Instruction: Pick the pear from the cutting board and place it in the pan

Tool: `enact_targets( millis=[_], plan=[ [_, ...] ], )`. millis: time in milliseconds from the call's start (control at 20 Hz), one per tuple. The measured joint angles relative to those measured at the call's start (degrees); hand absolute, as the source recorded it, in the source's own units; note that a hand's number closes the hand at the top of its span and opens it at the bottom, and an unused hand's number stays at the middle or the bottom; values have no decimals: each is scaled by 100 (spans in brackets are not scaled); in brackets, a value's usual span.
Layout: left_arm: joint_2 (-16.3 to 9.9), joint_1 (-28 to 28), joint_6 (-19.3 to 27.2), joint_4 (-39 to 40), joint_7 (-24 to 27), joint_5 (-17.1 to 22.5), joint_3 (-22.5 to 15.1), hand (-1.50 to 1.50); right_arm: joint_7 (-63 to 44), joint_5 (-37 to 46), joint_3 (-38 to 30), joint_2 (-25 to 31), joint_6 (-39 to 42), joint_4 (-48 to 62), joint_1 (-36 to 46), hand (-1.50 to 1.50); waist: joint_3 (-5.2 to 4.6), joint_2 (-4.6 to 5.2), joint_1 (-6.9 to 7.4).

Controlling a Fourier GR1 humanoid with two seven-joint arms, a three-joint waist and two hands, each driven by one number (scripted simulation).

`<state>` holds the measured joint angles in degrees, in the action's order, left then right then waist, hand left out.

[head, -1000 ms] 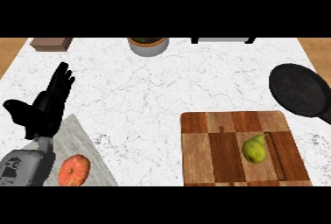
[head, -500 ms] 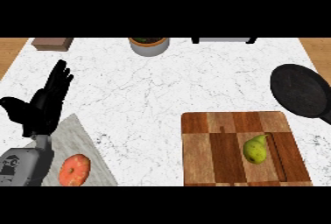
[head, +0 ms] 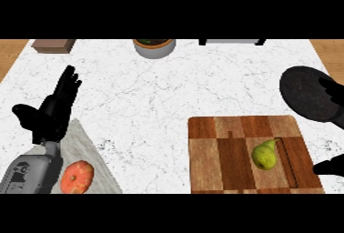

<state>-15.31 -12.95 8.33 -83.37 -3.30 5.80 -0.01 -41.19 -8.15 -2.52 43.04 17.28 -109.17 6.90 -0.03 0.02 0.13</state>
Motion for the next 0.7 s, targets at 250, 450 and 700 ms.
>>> enact_targets(
  millis=[250,450,700],
  plan=[
    [60,-33,-42,45,8,-77,101,0,-202,522,80,-332,58,153,6,-150,1,-1,-10],
    [91,-59,-94,47,-6,-122,169,0,-111,751,71,-484,333,358,-111,-150,2,-2,-16],
    [127,99,-211,-36,25,-177,227,0,289,1008,87,-798,650,766,-152,-150,3,-2,-9]
  ],
)
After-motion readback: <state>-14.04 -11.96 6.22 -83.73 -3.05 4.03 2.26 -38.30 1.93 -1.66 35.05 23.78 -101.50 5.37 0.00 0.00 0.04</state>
